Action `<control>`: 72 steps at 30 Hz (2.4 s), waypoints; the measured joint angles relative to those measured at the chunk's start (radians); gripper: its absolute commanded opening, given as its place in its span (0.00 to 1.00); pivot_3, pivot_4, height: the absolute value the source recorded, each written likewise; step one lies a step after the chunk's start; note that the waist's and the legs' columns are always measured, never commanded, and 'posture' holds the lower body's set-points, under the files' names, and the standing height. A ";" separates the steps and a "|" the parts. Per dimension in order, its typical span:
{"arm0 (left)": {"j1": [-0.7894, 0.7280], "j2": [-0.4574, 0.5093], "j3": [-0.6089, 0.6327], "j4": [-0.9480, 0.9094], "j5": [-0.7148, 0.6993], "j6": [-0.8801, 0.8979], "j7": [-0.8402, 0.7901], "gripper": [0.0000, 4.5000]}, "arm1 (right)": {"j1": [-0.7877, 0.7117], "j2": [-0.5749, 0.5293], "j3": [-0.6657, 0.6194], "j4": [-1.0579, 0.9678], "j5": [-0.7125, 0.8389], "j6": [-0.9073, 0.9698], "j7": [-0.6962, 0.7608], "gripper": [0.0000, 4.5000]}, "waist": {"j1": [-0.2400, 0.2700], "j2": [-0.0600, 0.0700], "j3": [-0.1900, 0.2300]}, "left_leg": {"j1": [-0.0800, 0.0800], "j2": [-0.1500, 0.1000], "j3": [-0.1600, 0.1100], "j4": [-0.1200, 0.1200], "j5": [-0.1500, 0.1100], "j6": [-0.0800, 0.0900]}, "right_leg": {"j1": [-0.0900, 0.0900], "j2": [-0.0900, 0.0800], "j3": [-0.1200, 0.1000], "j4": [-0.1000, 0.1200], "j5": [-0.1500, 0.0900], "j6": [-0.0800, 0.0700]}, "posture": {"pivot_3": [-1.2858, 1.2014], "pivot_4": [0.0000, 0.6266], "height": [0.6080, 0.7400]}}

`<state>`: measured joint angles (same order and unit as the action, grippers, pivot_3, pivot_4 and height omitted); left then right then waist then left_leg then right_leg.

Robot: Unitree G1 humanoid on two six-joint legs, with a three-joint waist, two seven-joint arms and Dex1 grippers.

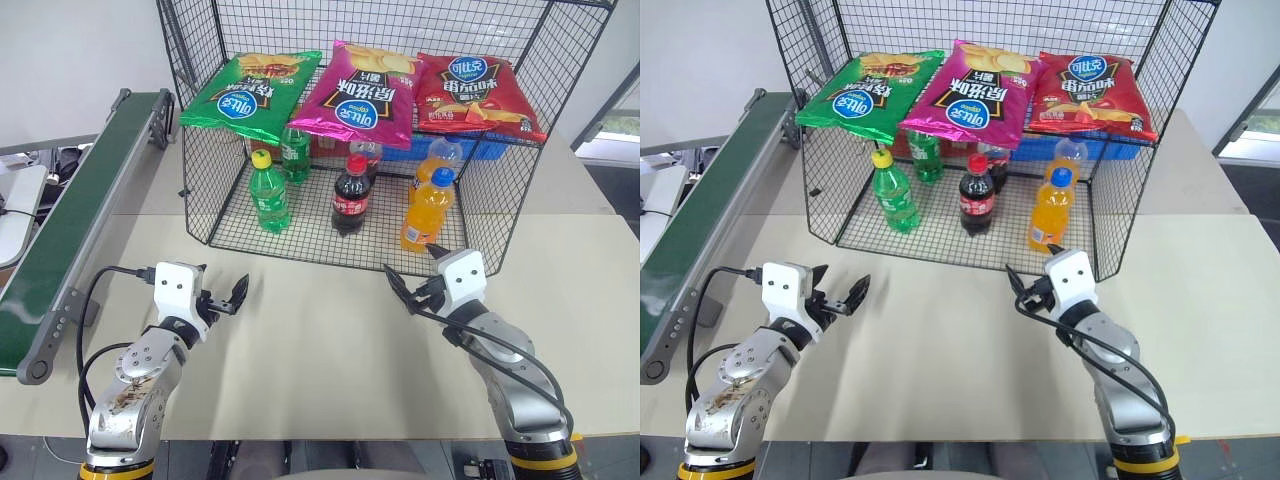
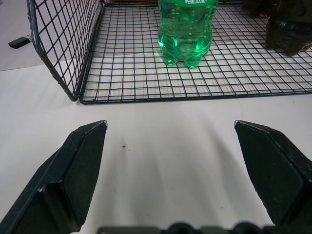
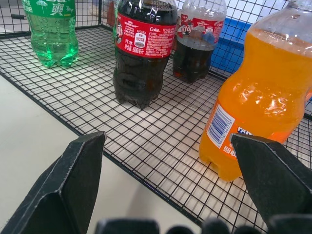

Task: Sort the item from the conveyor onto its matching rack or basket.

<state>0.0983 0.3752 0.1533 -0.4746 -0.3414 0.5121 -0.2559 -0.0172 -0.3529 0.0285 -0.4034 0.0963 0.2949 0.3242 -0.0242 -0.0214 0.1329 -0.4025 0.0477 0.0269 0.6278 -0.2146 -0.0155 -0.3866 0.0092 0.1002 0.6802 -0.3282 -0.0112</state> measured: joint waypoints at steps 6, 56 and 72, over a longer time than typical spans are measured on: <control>-0.005 0.036 -0.004 0.000 0.067 -0.015 0.007 0.99 | -0.017 -0.017 -0.003 -0.001 0.007 0.000 0.029 1.00 | -0.001 0.000 0.000 | 0.000 0.000 0.000 0.000 0.000 0.000 | 0.000 0.000 0.000 0.000 0.000 0.000 | 0.52 0.24 1.00; -0.295 0.227 0.245 -0.102 -0.407 0.188 -0.095 0.99 | -0.338 -0.182 -0.122 -0.172 0.357 0.251 0.187 1.00 | -0.003 0.000 0.000 | 0.001 0.000 -0.001 0.001 0.000 0.000 | 0.001 0.000 -0.001 0.001 0.000 0.000 | 0.52 0.24 1.00; -0.127 0.230 0.334 -0.123 -0.359 0.152 -0.068 0.99 | -0.379 -0.154 -0.105 -0.145 0.358 0.222 0.206 1.00 | -0.012 0.000 0.000 | 0.001 0.000 -0.001 0.001 0.000 0.000 | 0.001 0.000 -0.001 0.001 0.000 0.000 | 0.52 0.24 1.00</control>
<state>-0.0290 0.6053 0.4877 -0.5979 -0.7001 0.6640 -0.3242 -0.3958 -0.5069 -0.0767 -0.5483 0.4539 0.5170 0.5304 -0.0365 -0.0213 0.1329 -0.4015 0.0480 0.0260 0.6288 -0.2147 -0.0152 -0.3852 0.0089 0.0992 0.6809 -0.3281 -0.0113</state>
